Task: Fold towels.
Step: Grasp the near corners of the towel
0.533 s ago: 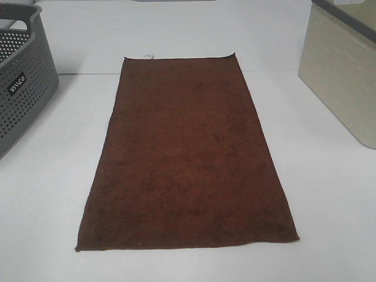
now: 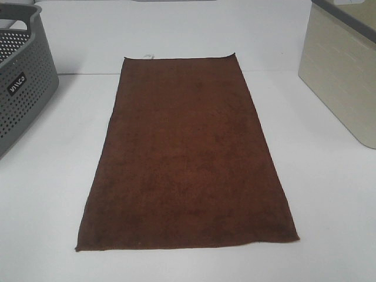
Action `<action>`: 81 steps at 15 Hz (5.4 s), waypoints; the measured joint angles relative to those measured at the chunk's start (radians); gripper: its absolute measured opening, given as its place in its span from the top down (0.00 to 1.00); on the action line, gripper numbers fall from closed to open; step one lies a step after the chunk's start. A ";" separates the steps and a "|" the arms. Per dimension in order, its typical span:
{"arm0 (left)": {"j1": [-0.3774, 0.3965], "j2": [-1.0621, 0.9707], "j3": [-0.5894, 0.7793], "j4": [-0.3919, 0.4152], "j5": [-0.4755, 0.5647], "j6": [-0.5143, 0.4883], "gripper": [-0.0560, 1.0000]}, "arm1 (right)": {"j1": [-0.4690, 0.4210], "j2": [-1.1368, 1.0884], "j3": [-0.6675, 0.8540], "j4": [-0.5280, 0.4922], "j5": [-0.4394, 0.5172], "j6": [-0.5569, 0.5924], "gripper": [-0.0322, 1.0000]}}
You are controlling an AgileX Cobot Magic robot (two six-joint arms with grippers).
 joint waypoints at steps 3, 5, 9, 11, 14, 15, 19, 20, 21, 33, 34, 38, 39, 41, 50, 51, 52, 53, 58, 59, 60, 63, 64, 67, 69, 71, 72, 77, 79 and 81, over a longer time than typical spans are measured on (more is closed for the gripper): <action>0.000 0.000 0.000 0.000 0.000 0.000 0.39 | 0.000 0.000 0.000 0.000 0.000 0.000 0.24; 0.000 0.000 0.000 0.000 0.000 0.000 0.39 | 0.000 0.000 0.000 0.000 0.000 0.000 0.24; 0.000 0.000 0.000 0.000 0.000 0.000 0.39 | 0.000 0.000 0.000 0.000 0.000 0.000 0.24; 0.000 0.000 0.000 0.000 0.000 0.000 0.39 | 0.000 0.000 0.000 0.000 0.000 0.000 0.24; 0.000 0.000 0.000 0.000 0.000 0.000 0.39 | 0.000 0.000 0.000 0.000 0.000 0.000 0.24; 0.000 0.000 0.000 0.000 0.000 0.000 0.39 | 0.000 0.000 0.000 0.000 0.000 0.000 0.24; 0.000 0.000 0.000 0.000 0.000 0.000 0.39 | 0.000 0.000 0.000 0.000 0.000 0.000 0.24; 0.000 0.000 0.000 0.000 0.000 0.000 0.39 | 0.000 0.000 0.000 0.000 0.000 0.000 0.24; 0.000 0.000 0.000 0.000 0.000 0.000 0.39 | 0.000 0.000 0.000 0.000 0.000 0.000 0.24; 0.000 0.000 0.000 0.000 0.000 0.000 0.39 | 0.000 0.000 0.000 0.000 0.000 0.000 0.24; 0.000 0.000 0.000 0.000 0.000 0.000 0.39 | 0.000 0.000 0.000 0.000 0.000 0.000 0.24; 0.000 0.000 0.000 0.000 0.000 0.000 0.39 | 0.000 0.000 0.000 0.000 0.000 0.000 0.24; 0.000 0.000 0.000 0.000 0.000 0.000 0.39 | 0.000 0.000 0.000 0.000 0.000 0.000 0.24; 0.000 0.000 0.000 0.000 0.000 0.000 0.39 | 0.000 0.000 0.000 0.000 0.000 0.000 0.24; 0.000 0.051 -0.005 -0.011 -0.213 -0.044 0.39 | 0.000 0.072 -0.019 -0.010 -0.076 0.060 0.24; 0.000 0.096 0.016 -0.043 -0.295 -0.065 0.39 | 0.000 0.127 -0.027 -0.017 -0.115 0.081 0.24; 0.000 0.164 0.046 -0.092 -0.383 -0.081 0.39 | 0.000 0.198 -0.034 -0.020 -0.152 0.099 0.24; 0.000 0.250 0.069 -0.151 -0.453 -0.084 0.39 | 0.000 0.273 -0.041 -0.019 -0.182 0.117 0.24; 0.000 0.777 0.080 -0.477 -0.586 -0.026 0.39 | 0.000 0.752 -0.115 0.061 -0.228 0.122 0.24; 0.000 0.960 0.080 -0.561 -0.589 0.063 0.39 | 0.000 0.906 -0.137 0.079 -0.232 0.122 0.24; 0.000 1.065 0.080 -0.622 -0.592 0.123 0.39 | 0.000 1.016 -0.150 0.089 -0.235 0.121 0.24; 0.000 1.262 0.081 -0.752 -0.592 0.265 0.39 | 0.000 1.201 -0.169 0.107 -0.251 0.106 0.24; 0.000 1.342 0.080 -0.830 -0.592 0.340 0.39 | -0.001 1.285 -0.171 0.138 -0.291 0.087 0.24; 0.000 1.587 -0.002 -1.089 -0.526 0.590 0.39 | -0.002 1.506 -0.171 0.383 -0.406 -0.113 0.24; 0.000 1.677 -0.028 -1.153 -0.501 0.656 0.38 | -0.002 1.576 -0.171 0.500 -0.424 -0.241 0.24; 0.000 1.739 -0.035 -1.169 -0.496 0.687 0.35 | -0.002 1.625 -0.171 0.566 -0.432 -0.318 0.24; 0.000 1.762 -0.035 -1.171 -0.494 0.690 0.33 | -0.002 1.642 -0.171 0.577 -0.438 -0.331 0.24; -0.110 1.804 -0.044 -1.227 -0.534 0.734 0.28 | -0.002 1.714 -0.173 0.605 -0.476 -0.363 0.24; -0.128 1.804 -0.046 -1.247 -0.544 0.737 0.28 | -0.002 1.728 -0.173 0.629 -0.476 -0.388 0.24; -0.140 1.806 -0.052 -1.262 -0.554 0.741 0.28 | -0.002 1.765 -0.173 0.697 -0.476 -0.453 0.24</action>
